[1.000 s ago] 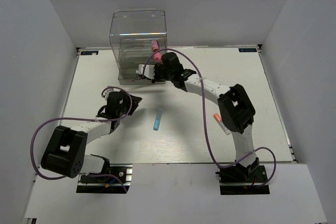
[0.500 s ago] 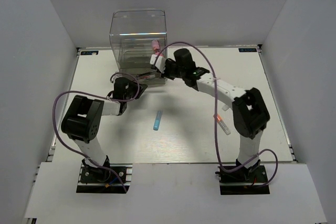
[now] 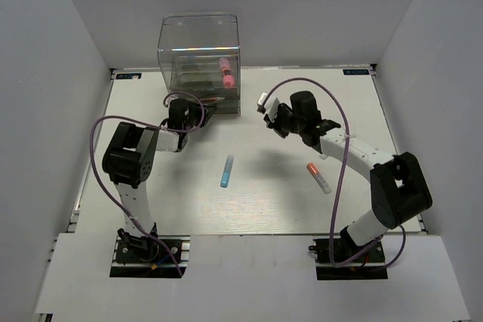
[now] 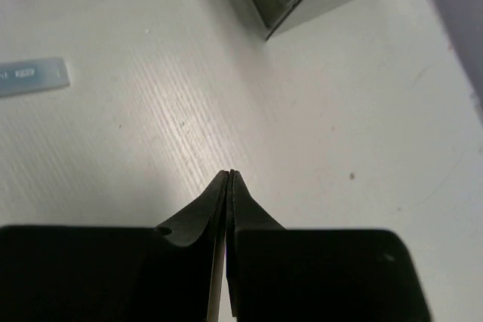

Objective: Sort the stationery into containers
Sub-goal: Close the drawer, then open the drawer

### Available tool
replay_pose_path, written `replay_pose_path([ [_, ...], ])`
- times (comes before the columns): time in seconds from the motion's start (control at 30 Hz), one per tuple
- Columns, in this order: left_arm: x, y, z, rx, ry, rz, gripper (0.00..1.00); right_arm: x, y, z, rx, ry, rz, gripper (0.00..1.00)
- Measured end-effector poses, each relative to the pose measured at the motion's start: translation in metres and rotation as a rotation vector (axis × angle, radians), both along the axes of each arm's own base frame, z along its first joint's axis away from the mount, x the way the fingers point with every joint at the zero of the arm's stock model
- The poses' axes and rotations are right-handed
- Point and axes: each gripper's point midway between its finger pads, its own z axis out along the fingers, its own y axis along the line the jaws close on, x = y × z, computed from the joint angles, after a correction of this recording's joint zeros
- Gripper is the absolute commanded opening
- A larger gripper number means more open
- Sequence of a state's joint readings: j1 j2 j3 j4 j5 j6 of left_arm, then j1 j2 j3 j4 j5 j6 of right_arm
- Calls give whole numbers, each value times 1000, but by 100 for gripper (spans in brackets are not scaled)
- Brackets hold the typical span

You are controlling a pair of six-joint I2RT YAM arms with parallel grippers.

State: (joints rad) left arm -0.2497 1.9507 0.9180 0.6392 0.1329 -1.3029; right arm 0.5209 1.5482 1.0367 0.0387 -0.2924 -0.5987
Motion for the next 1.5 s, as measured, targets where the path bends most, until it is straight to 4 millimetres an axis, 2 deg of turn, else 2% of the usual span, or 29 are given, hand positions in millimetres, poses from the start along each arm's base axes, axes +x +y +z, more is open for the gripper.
replay_pose_path([
  [0.13, 11, -3, 3, -24, -10, 11, 6, -9, -17, -25, -24, 67, -35, 4],
  [0.33, 20, -2, 4, -40, -19, 30, 6, -10, -30, -25, -21, 74, -62, 5],
  [0.37, 20, -3, 5, -43, -19, 31, 6, -10, -31, -24, -19, 74, -65, 8],
  [0.43, 20, -3, 5, -47, -20, 31, 10, -10, -33, -24, -15, 78, -72, 17],
  [0.47, 20, -3, 5, -48, -20, 29, 14, -11, -36, -26, -14, 83, -78, 30],
  [0.5, 20, -4, 5, -50, -19, 27, 22, -12, -37, -27, -11, 93, -84, 34],
  [0.6, 18, -5, 4, -60, -12, 17, 37, -15, -41, -33, -14, 111, -92, 40],
  [0.77, 6, -5, -10, -64, 29, 9, 50, -22, -49, -43, -25, 143, -107, 40],
  [0.87, -2, -3, -22, -57, 69, 11, 50, -22, -51, -44, -25, 148, -113, 40],
  [1.0, -10, 0, -28, -49, 92, 19, 51, -21, -53, -44, -20, 149, -118, 40],
  [1.2, -12, 2, -21, -54, 66, 27, 54, -24, -56, -49, -20, 165, -121, 40],
  [1.3, -9, 2, -17, -56, 53, 29, 61, -24, -56, -49, -20, 167, -121, 40],
  [1.5, 10, 1, 6, -64, -3, 49, 64, -23, -58, -49, -18, 168, -126, 40],
])
